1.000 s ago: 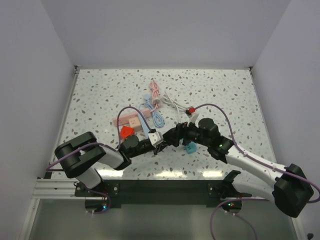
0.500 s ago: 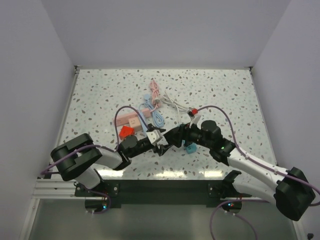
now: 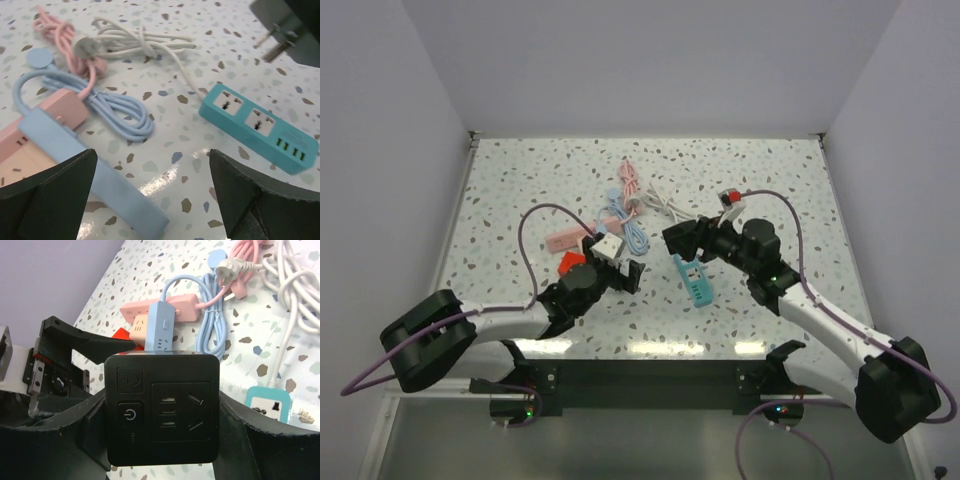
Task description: Insert the plug
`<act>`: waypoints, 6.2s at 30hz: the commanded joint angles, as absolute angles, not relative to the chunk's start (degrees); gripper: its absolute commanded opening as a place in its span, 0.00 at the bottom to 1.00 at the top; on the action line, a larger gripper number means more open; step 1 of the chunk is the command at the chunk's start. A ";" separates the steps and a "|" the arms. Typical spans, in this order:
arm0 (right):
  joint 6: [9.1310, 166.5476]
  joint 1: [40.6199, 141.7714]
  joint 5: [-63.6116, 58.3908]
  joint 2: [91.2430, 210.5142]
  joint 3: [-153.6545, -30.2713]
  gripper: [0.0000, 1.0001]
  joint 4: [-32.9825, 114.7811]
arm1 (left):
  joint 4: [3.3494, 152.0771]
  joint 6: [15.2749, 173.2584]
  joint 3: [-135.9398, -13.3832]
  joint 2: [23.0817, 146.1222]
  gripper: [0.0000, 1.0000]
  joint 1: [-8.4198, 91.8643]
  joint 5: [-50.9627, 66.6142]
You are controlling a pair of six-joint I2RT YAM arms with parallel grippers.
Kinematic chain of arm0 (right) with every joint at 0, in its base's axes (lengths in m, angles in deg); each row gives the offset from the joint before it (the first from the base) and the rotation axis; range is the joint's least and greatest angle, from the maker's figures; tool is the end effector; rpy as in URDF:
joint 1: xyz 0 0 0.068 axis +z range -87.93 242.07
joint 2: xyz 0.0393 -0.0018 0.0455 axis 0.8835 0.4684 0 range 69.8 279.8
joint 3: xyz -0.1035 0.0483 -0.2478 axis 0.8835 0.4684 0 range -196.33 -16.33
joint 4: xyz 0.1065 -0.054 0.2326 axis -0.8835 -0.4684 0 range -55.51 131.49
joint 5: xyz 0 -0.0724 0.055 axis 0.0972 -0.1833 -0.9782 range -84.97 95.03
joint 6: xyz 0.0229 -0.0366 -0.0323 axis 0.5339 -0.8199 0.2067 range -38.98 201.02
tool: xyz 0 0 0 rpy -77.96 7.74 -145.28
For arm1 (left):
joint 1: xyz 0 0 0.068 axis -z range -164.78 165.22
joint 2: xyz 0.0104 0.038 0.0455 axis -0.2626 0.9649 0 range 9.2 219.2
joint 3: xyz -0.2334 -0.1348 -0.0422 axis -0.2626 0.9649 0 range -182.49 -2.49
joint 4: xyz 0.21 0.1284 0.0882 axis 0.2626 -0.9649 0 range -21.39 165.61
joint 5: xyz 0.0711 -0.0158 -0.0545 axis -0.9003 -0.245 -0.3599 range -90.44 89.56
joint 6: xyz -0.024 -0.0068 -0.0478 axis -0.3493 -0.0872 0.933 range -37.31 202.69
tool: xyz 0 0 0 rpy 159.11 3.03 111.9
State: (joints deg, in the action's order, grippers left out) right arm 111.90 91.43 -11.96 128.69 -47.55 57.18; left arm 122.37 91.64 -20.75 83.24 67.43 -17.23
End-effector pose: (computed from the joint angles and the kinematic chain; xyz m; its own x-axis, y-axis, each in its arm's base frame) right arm 0.1989 0.1237 0.2565 -0.5238 0.2685 -0.8084 -0.5234 0.6473 0.5541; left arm 0.1562 -0.1846 0.1815 -0.1855 -0.0040 -0.9826 0.5596 0.8216 -0.1090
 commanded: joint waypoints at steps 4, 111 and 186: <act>113.36 88.70 -20.36 134.65 -49.46 0.00 68.37 | 97.68 105.44 -29.90 82.14 1.00 66.99 -38.84; 107.48 108.82 2.39 149.77 -42.61 0.00 79.99 | 120.52 109.23 -19.11 91.74 0.92 56.97 -13.62; 107.66 110.50 8.55 148.90 -40.15 0.00 76.83 | 125.27 109.14 -22.27 99.02 0.93 56.97 -13.27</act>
